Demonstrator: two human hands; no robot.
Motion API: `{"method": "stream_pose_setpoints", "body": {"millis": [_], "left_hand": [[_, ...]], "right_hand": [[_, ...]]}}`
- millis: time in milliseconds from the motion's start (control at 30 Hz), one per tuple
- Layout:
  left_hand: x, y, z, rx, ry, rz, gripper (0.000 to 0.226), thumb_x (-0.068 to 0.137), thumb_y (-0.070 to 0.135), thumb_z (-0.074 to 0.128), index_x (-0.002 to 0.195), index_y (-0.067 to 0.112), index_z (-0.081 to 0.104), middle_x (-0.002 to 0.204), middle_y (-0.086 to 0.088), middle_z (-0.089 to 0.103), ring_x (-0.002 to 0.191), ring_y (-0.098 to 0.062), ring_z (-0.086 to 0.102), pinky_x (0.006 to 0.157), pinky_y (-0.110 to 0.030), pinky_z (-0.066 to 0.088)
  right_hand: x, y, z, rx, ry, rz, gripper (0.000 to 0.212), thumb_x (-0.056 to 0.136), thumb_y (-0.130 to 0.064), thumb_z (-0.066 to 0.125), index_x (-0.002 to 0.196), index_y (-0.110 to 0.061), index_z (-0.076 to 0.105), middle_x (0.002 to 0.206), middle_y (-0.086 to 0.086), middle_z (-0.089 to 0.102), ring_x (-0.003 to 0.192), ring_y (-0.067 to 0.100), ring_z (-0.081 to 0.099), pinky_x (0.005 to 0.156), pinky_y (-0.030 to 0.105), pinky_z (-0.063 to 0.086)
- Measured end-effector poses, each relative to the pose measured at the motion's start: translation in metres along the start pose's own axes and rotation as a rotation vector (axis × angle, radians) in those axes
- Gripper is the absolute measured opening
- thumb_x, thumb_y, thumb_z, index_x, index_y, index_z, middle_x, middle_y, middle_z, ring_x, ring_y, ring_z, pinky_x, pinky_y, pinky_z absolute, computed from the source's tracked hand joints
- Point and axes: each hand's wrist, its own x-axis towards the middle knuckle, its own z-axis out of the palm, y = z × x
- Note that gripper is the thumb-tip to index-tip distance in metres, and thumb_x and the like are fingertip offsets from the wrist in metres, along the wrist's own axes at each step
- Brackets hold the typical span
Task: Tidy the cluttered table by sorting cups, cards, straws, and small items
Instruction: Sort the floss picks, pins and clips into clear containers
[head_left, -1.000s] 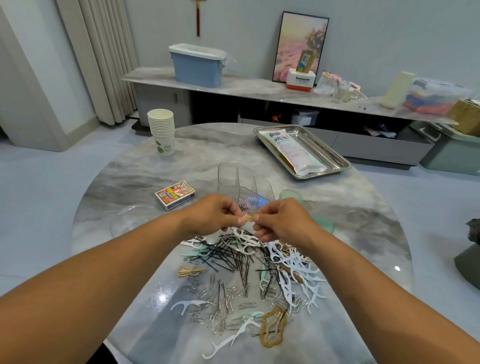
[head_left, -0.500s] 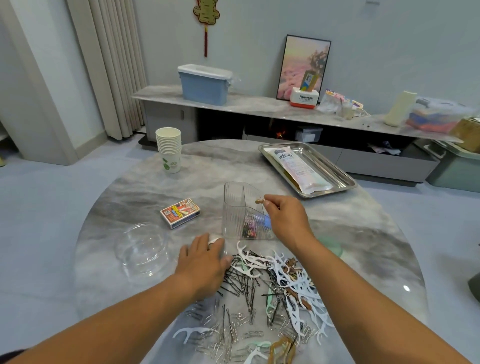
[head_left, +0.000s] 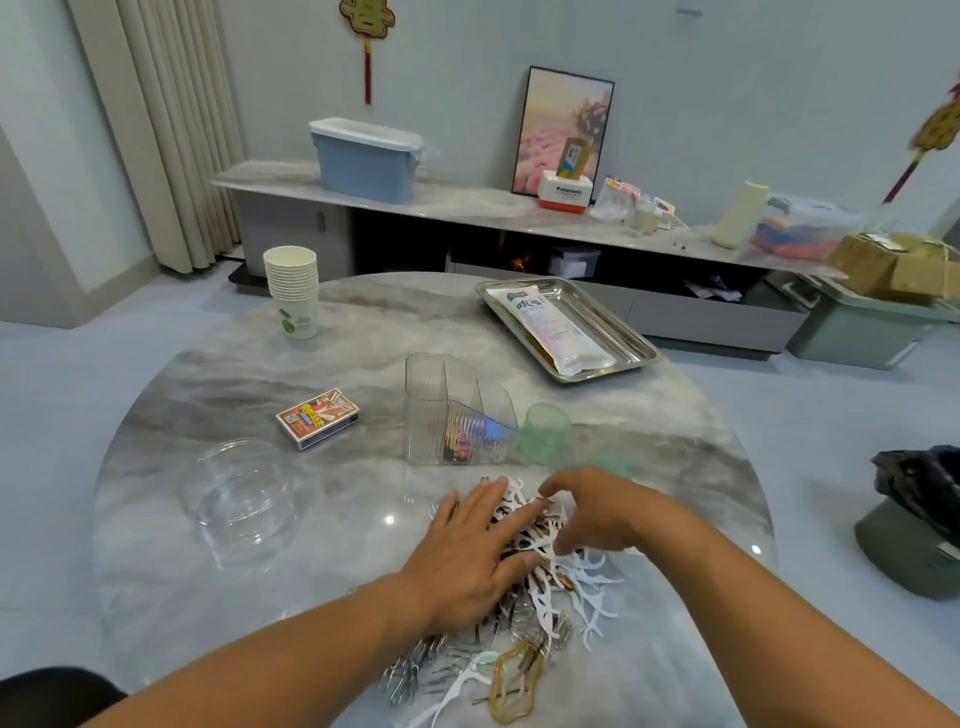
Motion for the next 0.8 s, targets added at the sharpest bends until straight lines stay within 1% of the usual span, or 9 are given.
{"method": "stream_pose_setpoints", "body": {"millis": [100, 167, 233, 333, 433, 533, 600, 700, 800], "left_hand": [[0.009, 0.009, -0.002, 0.142, -0.030, 0.136, 0.069, 0.097, 0.074, 0.017, 0.158, 0.044, 0.004, 0.166, 0.009, -0.016, 0.152, -0.012, -0.021, 0.123, -0.045, -0.015], [0.010, 0.007, -0.006, 0.211, -0.096, 0.142, 0.077, 0.095, 0.076, 0.023, 0.160, 0.038, 0.005, 0.168, 0.007, -0.011, 0.154, -0.015, -0.013, 0.123, -0.046, -0.012], [0.008, 0.000, -0.013, 0.252, -0.144, 0.097, 0.081, 0.095, 0.074, 0.031, 0.160, 0.035, 0.004, 0.168, 0.006, -0.008, 0.155, -0.017, -0.009, 0.125, -0.047, -0.005], [0.003, -0.013, -0.026, 0.287, -0.178, 0.039, 0.079, 0.095, 0.072, 0.038, 0.160, 0.037, 0.008, 0.169, 0.006, -0.005, 0.155, -0.020, -0.005, 0.125, -0.048, 0.003], [-0.002, -0.019, -0.040, 0.259, -0.219, -0.009, 0.074, 0.095, 0.065, 0.048, 0.158, 0.039, 0.019, 0.169, 0.003, 0.002, 0.155, -0.022, 0.003, 0.125, -0.046, 0.007], [-0.003, -0.018, -0.056, 0.257, -0.229, -0.025, 0.065, 0.095, 0.056, 0.057, 0.153, 0.037, 0.035, 0.167, 0.000, 0.017, 0.152, -0.023, 0.018, 0.123, -0.042, 0.016], [-0.004, -0.016, -0.062, 0.270, -0.212, -0.024, 0.056, 0.095, 0.050, 0.060, 0.147, 0.034, 0.046, 0.160, -0.001, 0.031, 0.146, -0.023, 0.030, 0.119, -0.039, 0.025], [-0.007, -0.016, -0.064, 0.252, -0.168, -0.030, 0.046, 0.095, 0.045, 0.063, 0.139, 0.035, 0.055, 0.152, 0.002, 0.041, 0.138, -0.021, 0.040, 0.113, -0.037, 0.033], [-0.007, -0.017, -0.063, 0.232, -0.147, -0.040, 0.040, 0.092, 0.042, 0.066, 0.131, 0.038, 0.062, 0.148, 0.005, 0.045, 0.136, -0.018, 0.043, 0.109, -0.036, 0.035]], "right_hand": [[-0.002, 0.018, 0.022, -0.110, -0.074, -0.029, 0.110, 0.069, -0.035, 0.092, 0.157, -0.042, 0.025, 0.150, 0.004, 0.035, 0.132, 0.030, 0.048, 0.102, 0.040, 0.050], [0.003, 0.025, 0.036, -0.151, 0.002, -0.060, 0.112, 0.067, -0.037, 0.092, 0.156, -0.045, 0.025, 0.143, 0.004, 0.040, 0.131, 0.030, 0.045, 0.103, 0.043, 0.049], [0.007, 0.033, 0.042, -0.130, 0.114, -0.119, 0.094, 0.070, -0.032, 0.090, 0.149, -0.041, 0.042, 0.136, 0.002, 0.049, 0.123, 0.026, 0.052, 0.101, 0.038, 0.049], [0.003, 0.038, 0.037, -0.083, 0.140, -0.175, 0.061, 0.082, -0.021, 0.081, 0.137, -0.032, 0.058, 0.130, 0.001, 0.054, 0.115, 0.023, 0.058, 0.091, 0.027, 0.046], [0.001, 0.039, 0.029, -0.017, 0.153, -0.216, 0.042, 0.090, -0.011, 0.066, 0.130, -0.026, 0.066, 0.129, 0.002, 0.065, 0.110, 0.020, 0.064, 0.088, 0.027, 0.050], [0.002, 0.038, 0.017, 0.029, 0.147, -0.236, 0.029, 0.096, -0.011, 0.064, 0.120, -0.024, 0.072, 0.117, 0.000, 0.073, 0.093, 0.015, 0.071, 0.085, 0.032, 0.057], [0.005, 0.039, 0.008, 0.010, 0.167, -0.247, 0.023, 0.097, -0.012, 0.064, 0.115, -0.022, 0.074, 0.114, -0.001, 0.074, 0.090, 0.013, 0.068, 0.080, 0.024, 0.054], [0.007, 0.046, 0.000, 0.057, 0.224, -0.222, 0.023, 0.097, -0.007, 0.062, 0.112, -0.018, 0.076, 0.108, 0.000, 0.074, 0.083, 0.008, 0.061, 0.063, 0.006, 0.040], [0.006, 0.058, -0.001, 0.121, 0.188, -0.157, 0.032, 0.094, 0.001, 0.059, 0.107, -0.020, 0.079, 0.096, 0.000, 0.073, 0.080, 0.009, 0.063, 0.061, 0.009, 0.044]]}}
